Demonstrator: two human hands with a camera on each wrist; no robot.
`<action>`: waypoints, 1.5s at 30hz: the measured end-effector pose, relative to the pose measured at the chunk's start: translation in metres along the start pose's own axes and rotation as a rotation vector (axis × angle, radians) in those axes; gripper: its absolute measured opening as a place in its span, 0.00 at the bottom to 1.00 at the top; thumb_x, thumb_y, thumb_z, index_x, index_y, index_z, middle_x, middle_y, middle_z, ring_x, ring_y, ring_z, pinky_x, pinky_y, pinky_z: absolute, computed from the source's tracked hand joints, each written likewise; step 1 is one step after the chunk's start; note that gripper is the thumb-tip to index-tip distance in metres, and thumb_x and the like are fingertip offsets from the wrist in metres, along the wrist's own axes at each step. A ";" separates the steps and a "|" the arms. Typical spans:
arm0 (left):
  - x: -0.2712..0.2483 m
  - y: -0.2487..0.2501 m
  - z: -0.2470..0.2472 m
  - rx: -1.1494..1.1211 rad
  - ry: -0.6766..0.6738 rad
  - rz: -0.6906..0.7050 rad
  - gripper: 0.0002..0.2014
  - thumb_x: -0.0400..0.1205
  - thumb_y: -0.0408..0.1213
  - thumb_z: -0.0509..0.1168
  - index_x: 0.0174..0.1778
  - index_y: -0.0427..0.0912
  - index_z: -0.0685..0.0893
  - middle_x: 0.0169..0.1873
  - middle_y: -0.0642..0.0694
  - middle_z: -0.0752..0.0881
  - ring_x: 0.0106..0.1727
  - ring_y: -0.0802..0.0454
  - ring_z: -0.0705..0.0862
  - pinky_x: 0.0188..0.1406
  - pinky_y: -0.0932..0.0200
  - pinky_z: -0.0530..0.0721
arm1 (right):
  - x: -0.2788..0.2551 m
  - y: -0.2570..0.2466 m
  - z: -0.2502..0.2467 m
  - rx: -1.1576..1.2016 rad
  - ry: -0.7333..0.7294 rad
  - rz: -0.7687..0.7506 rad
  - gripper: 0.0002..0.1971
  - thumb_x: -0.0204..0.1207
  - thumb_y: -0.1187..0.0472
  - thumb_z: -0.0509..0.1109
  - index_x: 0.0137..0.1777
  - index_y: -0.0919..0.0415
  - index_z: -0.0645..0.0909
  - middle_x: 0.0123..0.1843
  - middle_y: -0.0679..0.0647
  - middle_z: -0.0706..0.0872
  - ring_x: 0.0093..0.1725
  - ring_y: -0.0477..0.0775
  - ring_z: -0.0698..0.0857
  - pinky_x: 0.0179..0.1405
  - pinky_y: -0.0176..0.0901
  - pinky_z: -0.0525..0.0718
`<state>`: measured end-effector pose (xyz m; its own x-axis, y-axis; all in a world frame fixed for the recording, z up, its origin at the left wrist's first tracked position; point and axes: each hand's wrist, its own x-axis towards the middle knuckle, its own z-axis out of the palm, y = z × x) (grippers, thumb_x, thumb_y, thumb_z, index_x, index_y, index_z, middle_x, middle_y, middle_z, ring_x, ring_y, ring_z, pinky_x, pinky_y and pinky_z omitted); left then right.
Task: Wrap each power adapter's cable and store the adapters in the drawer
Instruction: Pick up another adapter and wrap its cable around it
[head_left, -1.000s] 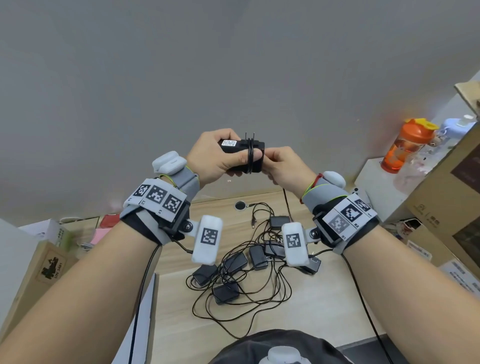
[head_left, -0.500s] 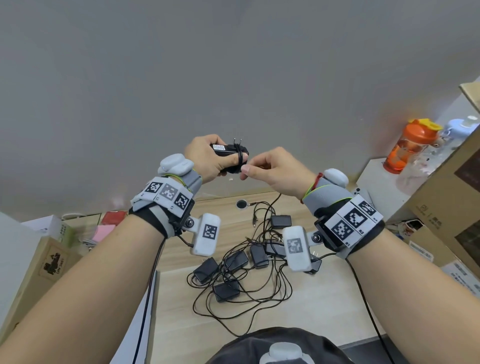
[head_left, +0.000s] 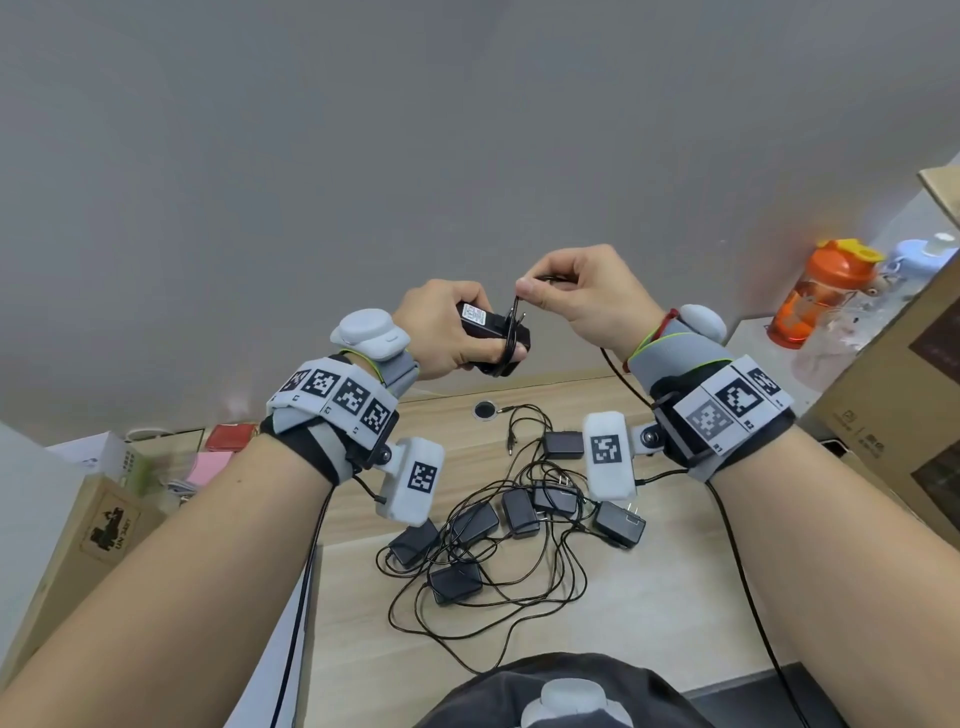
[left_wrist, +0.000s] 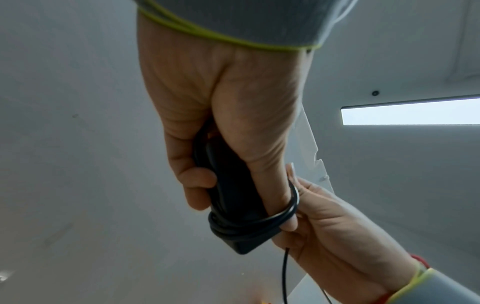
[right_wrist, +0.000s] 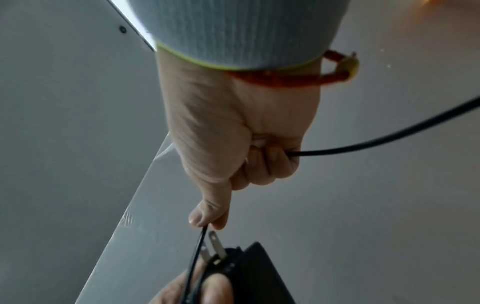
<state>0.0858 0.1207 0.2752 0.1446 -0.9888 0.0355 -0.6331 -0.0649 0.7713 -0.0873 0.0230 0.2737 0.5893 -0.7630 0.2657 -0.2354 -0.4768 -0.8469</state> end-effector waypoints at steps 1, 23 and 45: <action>0.000 0.002 -0.001 -0.014 -0.012 0.013 0.20 0.64 0.48 0.84 0.36 0.42 0.80 0.24 0.50 0.86 0.23 0.54 0.81 0.27 0.59 0.79 | 0.000 0.002 0.001 0.008 -0.005 0.002 0.07 0.78 0.58 0.75 0.38 0.53 0.86 0.37 0.50 0.88 0.39 0.44 0.83 0.49 0.42 0.83; 0.017 -0.009 0.002 -0.422 0.261 -0.096 0.20 0.67 0.42 0.84 0.32 0.42 0.77 0.27 0.41 0.87 0.25 0.43 0.82 0.25 0.56 0.81 | -0.027 0.005 0.033 -0.133 -0.232 0.140 0.10 0.83 0.53 0.69 0.48 0.53 0.92 0.17 0.39 0.72 0.23 0.39 0.71 0.28 0.31 0.65; 0.005 -0.005 0.007 -0.058 -0.038 -0.028 0.20 0.63 0.49 0.84 0.34 0.44 0.80 0.29 0.41 0.90 0.24 0.50 0.84 0.28 0.54 0.82 | -0.009 0.000 -0.002 0.054 -0.014 0.008 0.05 0.74 0.62 0.79 0.39 0.60 0.87 0.31 0.49 0.86 0.29 0.34 0.81 0.39 0.25 0.79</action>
<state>0.0848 0.1154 0.2671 0.1320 -0.9912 -0.0096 -0.5838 -0.0856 0.8073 -0.0944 0.0288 0.2724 0.5985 -0.7602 0.2530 -0.1985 -0.4466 -0.8725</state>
